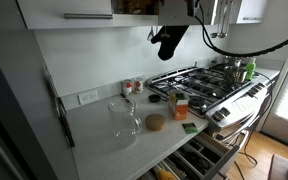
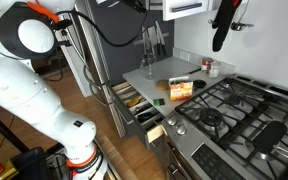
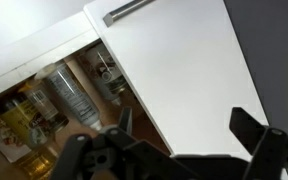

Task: Remove the spatula from the glass mug then put it in the top cupboard

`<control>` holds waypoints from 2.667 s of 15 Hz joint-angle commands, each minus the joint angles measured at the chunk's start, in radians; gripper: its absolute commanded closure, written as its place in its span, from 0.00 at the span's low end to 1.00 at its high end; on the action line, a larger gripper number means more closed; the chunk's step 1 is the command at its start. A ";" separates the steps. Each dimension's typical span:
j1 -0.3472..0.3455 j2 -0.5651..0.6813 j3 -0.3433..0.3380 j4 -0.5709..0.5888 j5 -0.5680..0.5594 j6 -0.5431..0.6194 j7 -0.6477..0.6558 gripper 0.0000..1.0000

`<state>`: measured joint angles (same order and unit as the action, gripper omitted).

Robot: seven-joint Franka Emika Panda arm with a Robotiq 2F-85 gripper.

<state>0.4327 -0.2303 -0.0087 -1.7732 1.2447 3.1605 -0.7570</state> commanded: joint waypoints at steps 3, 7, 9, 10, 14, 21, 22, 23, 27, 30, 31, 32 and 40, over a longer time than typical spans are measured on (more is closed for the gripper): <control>0.000 -0.028 -0.001 -0.036 0.003 -0.016 0.015 0.00; 0.008 0.020 -0.026 0.020 0.049 -0.023 0.025 0.00; 0.006 0.064 -0.045 0.076 0.077 -0.038 0.039 0.00; 0.002 0.083 -0.053 0.100 0.088 -0.052 0.055 0.00; -0.018 0.162 -0.077 0.163 0.073 -0.105 0.153 0.00; -0.032 0.273 -0.100 0.262 0.069 -0.115 0.282 0.00; -0.034 0.282 -0.103 0.273 0.066 -0.116 0.294 0.00; -0.036 0.290 -0.106 0.281 0.055 -0.116 0.309 0.00; -0.036 0.312 -0.111 0.300 0.038 -0.137 0.367 0.00; -0.034 0.315 -0.111 0.302 0.025 -0.160 0.411 0.00; -0.034 0.314 -0.110 0.304 0.027 -0.176 0.423 0.00; -0.034 0.314 -0.111 0.302 0.020 -0.189 0.440 0.00; -0.033 0.361 -0.146 0.308 -0.140 -0.143 0.624 0.00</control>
<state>0.3999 0.1063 -0.1348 -1.4775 1.1721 3.0001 -0.2181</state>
